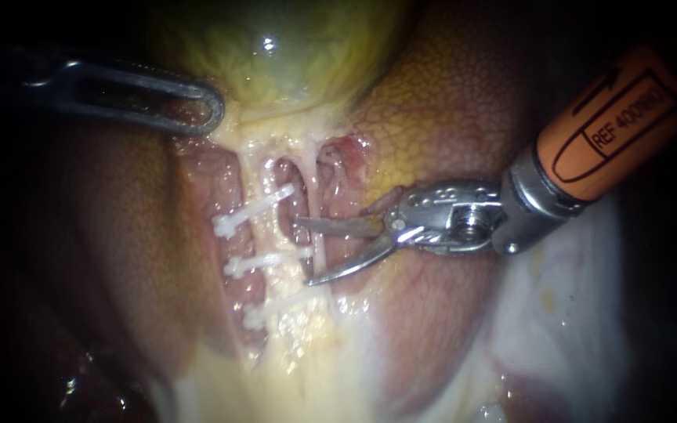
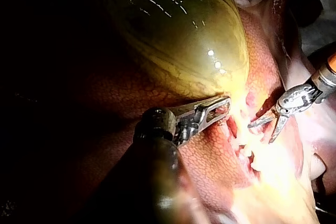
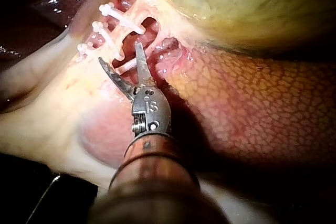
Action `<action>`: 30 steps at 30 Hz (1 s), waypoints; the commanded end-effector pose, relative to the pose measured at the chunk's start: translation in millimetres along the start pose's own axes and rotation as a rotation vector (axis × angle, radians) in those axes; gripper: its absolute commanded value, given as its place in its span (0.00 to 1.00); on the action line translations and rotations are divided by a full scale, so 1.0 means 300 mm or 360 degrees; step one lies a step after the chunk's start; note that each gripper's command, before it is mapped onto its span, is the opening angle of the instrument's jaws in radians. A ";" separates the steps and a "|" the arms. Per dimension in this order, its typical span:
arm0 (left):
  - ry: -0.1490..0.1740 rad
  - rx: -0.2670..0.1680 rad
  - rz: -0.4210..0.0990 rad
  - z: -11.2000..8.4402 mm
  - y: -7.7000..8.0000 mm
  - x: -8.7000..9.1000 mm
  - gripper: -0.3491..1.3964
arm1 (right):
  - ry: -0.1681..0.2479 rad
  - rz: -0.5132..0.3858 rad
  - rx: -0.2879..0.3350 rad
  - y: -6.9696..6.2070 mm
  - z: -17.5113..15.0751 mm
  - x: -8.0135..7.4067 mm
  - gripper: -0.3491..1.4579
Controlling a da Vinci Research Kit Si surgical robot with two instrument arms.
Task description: Go to the cutting position left tube
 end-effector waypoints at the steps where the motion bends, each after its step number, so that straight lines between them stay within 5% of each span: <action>1: 0.0000 0.0001 0.0000 0.0000 0.0000 0.0000 0.00 | -0.0002 0.0013 0.0008 0.0004 0.000 0.0001 0.80; 5: 0.0000 0.0001 0.0000 -0.0001 0.0000 0.0000 0.00 | -0.0006 0.0032 0.0052 0.0020 0.002 0.0011 0.81; 12: 0.0000 0.0001 0.0000 0.0001 0.0000 -0.0001 0.00 | 0.0080 0.0085 0.0196 0.0028 0.007 0.0038 0.81; 30: -0.0001 -0.0001 -0.0001 0.0008 -0.0002 -0.0003 0.00 | 0.0275 0.0068 0.0407 -0.0009 0.026 0.0135 0.82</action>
